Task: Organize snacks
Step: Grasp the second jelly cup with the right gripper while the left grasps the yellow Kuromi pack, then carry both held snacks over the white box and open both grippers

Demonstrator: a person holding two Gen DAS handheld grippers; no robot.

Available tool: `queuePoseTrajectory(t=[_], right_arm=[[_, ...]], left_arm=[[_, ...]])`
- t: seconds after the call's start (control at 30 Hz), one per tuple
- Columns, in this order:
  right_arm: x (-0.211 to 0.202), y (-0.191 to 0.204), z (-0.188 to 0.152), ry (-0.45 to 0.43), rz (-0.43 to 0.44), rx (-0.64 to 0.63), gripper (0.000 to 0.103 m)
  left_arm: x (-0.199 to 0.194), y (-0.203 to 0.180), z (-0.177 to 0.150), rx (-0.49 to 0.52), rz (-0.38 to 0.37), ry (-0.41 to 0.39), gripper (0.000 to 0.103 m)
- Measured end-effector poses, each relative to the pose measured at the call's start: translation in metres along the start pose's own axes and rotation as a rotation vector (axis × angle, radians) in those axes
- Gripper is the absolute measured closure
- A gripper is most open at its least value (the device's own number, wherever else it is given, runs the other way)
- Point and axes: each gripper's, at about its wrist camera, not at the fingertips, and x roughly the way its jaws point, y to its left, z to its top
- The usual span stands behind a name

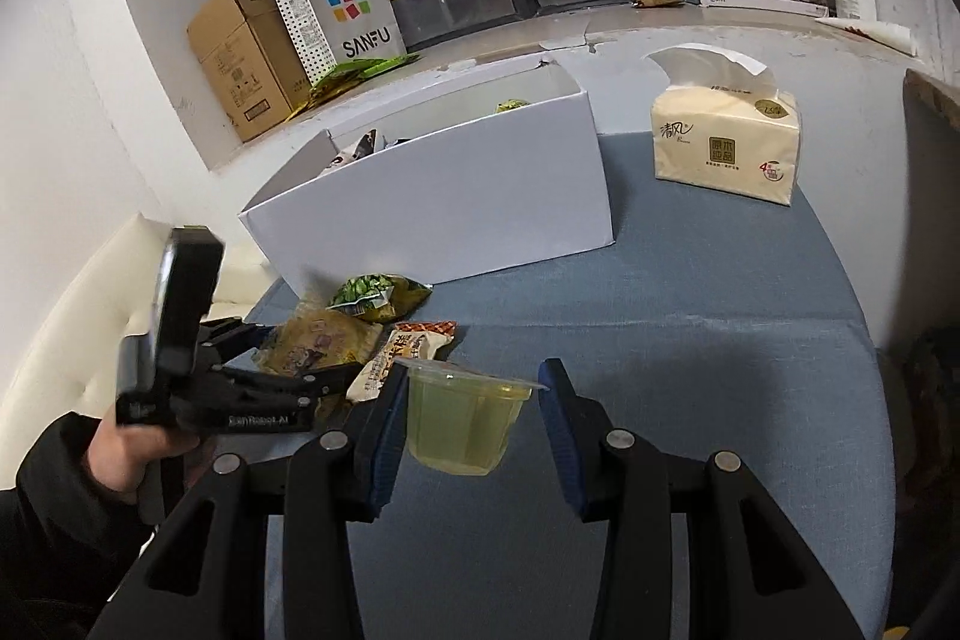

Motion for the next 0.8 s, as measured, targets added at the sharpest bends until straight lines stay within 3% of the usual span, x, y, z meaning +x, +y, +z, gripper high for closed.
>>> queuePoseTrajectory(t=[0.2, 0.43, 0.63, 0.8], right_arm=[[-0.002, 0.008, -0.003, 0.006, 0.002, -0.027, 0.057], [-0.008, 0.022, 0.009, -0.016, 0.022, -0.058, 0.057], [-0.015, 0.034, 0.053, -0.079, 0.054, -0.11, 0.057], [-0.01, 0.046, 0.113, -0.154, 0.054, -0.181, 0.057]], left_arm=[[-0.038, 0.015, -0.015, -0.058, -0.076, -0.057, 0.027], [-0.113, 0.031, -0.013, -0.107, -0.134, -0.202, 0.027], [-0.164, 0.039, 0.033, -0.084, -0.152, -0.35, 0.027], [-0.167, 0.053, 0.086, -0.091, -0.16, -0.424, 0.027]])
